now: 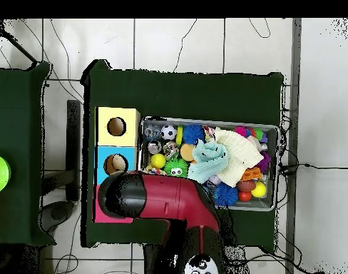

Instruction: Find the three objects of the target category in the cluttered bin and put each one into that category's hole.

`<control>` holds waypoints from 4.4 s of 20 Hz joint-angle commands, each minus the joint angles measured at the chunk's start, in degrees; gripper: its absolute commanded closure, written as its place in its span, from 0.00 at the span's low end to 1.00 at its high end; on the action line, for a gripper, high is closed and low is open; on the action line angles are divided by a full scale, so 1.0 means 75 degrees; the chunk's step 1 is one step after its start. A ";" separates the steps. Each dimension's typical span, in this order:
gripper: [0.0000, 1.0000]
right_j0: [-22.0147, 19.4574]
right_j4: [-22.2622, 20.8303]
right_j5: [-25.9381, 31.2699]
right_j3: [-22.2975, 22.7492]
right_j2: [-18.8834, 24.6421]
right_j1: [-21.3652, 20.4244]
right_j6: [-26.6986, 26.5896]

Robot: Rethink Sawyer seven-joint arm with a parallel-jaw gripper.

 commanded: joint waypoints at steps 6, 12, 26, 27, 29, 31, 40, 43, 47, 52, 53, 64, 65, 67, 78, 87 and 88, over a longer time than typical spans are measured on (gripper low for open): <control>1.00 0.0576 0.0569 -0.0102 0.1428 0.0342 -0.0072 0.1670; 1.00 0.1142 0.0689 -0.0075 0.1241 0.0176 0.0113 0.2140; 1.00 0.1220 0.0507 -0.0887 0.0556 -0.0222 0.0383 0.2057; 1.00 0.1166 0.0492 -0.0898 0.0490 -0.0223 0.0414 0.2037; 1.00 0.1078 0.0481 -0.0921 0.0415 -0.0241 0.0437 0.2017; 1.00 0.1001 0.0498 -0.0920 0.0352 -0.0259 0.0439 0.2008; 0.00 0.0758 0.0383 -0.0880 -0.0122 -0.0460 0.0683 0.1947; 0.00 0.0769 0.0369 -0.0775 -0.0344 -0.0605 0.0812 0.2042; 0.00 0.0687 0.0356 -0.0628 -0.0744 -0.0834 0.1125 0.2113; 0.00 0.0417 0.0434 -0.0640 -0.1035 -0.0771 0.1547 0.1921; 0.00 0.0365 0.0465 -0.0707 -0.1057 -0.0732 0.1606 0.1897; 0.00 0.0048 0.0365 -0.1064 -0.1152 -0.0561 0.2041 0.1577; 0.00 -0.0012 0.0394 -0.1131 -0.1131 -0.0481 0.2133 0.1547; 0.00 -0.0124 0.0475 -0.1295 -0.1010 -0.0307 0.2267 0.1512; 0.00 -0.0190 0.0670 -0.1836 -0.0775 0.0064 0.2647 0.1631; 0.00 -0.0690 0.1064 -0.1387 -0.0471 0.0869 0.2459 0.1228; 0.00 -0.0690 0.1042 -0.1355 -0.0481 0.0860 0.2464 0.1233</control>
